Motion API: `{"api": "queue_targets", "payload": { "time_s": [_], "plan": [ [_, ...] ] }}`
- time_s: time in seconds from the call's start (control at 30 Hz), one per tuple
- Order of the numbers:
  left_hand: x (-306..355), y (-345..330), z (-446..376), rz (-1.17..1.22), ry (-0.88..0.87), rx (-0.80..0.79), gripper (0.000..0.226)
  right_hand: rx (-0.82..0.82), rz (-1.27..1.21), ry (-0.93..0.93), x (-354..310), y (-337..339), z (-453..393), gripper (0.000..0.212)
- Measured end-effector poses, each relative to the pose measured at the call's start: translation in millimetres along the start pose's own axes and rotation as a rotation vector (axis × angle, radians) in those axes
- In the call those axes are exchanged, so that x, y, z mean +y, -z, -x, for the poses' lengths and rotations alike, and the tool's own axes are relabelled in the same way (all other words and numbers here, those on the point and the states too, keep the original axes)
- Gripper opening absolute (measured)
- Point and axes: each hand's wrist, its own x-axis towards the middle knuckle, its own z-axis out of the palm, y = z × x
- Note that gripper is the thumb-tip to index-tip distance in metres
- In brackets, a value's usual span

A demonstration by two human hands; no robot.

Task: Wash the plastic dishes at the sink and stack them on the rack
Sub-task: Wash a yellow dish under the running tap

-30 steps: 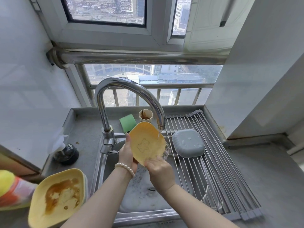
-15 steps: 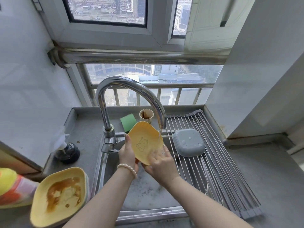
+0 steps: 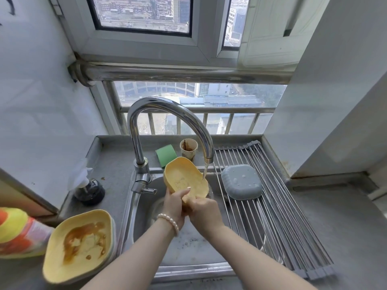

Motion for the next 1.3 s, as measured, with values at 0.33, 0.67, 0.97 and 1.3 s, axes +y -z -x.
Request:
{"api": "queue_targets", "payload": {
  "time_s": [0.33,0.67,0.97,1.3],
  "plan": [
    [34,10,-8,-0.229,0.124,-0.046,0.028,-0.119,0.377,0.138,56,11,3,0.048],
    [-7,1,1,0.222,0.079,-0.125,0.037,0.137,0.063,0.119,7,14,-7,0.016],
    [14,2,2,-0.021,0.105,-0.022,0.026,0.075,-0.016,0.212,36,18,0,0.023],
    [10,5,-1,0.02,0.211,-0.04,0.029,-0.309,0.261,0.045,39,18,-5,0.035]
  ]
}}
